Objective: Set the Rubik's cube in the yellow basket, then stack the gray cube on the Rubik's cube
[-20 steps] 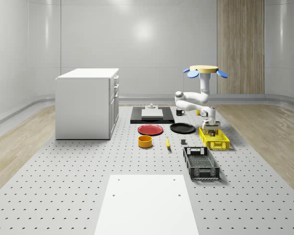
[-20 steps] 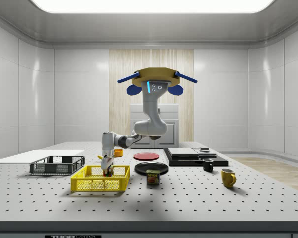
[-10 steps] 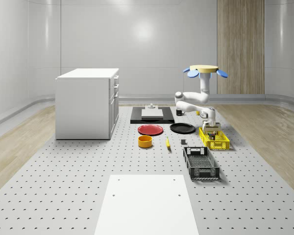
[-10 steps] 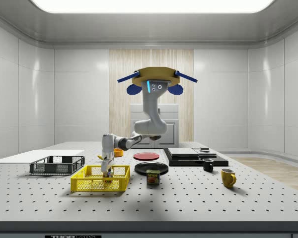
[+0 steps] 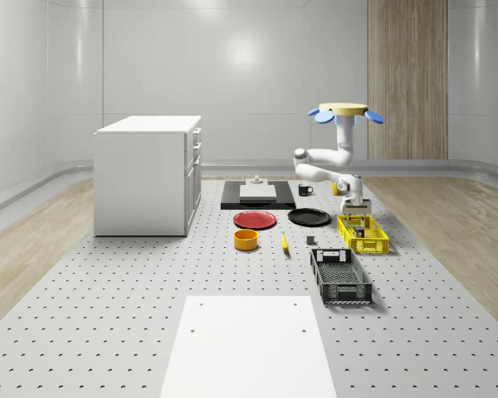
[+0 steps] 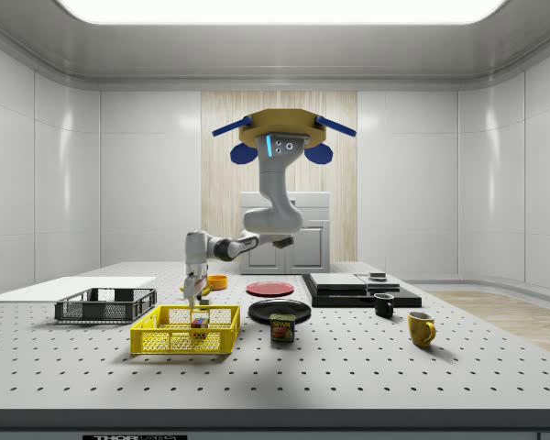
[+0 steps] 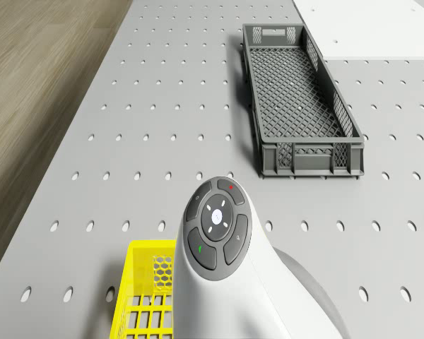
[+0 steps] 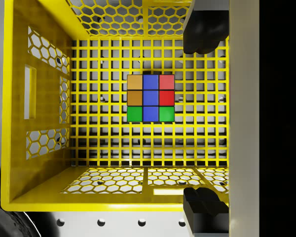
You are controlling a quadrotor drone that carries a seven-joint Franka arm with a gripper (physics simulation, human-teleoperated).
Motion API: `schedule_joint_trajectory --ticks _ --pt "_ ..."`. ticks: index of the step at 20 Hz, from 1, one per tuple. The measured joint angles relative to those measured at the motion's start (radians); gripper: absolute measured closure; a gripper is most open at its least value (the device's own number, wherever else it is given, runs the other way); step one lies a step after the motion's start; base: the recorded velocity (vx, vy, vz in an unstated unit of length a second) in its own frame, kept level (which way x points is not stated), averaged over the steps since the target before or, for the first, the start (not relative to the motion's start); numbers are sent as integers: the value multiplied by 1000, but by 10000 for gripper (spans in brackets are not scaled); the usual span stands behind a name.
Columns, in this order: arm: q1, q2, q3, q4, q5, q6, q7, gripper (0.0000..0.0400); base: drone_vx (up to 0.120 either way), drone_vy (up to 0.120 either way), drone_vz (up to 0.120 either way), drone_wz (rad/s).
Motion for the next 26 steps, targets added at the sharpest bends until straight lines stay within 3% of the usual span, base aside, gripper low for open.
schedule_joint_trajectory --ticks 7,26 --pt "3 7 0 -1 -2 -7 -2 0 109 -120 46 0" --pt "10 21 -1 -2 -8 -20 -7 0 0 -120 0 0"
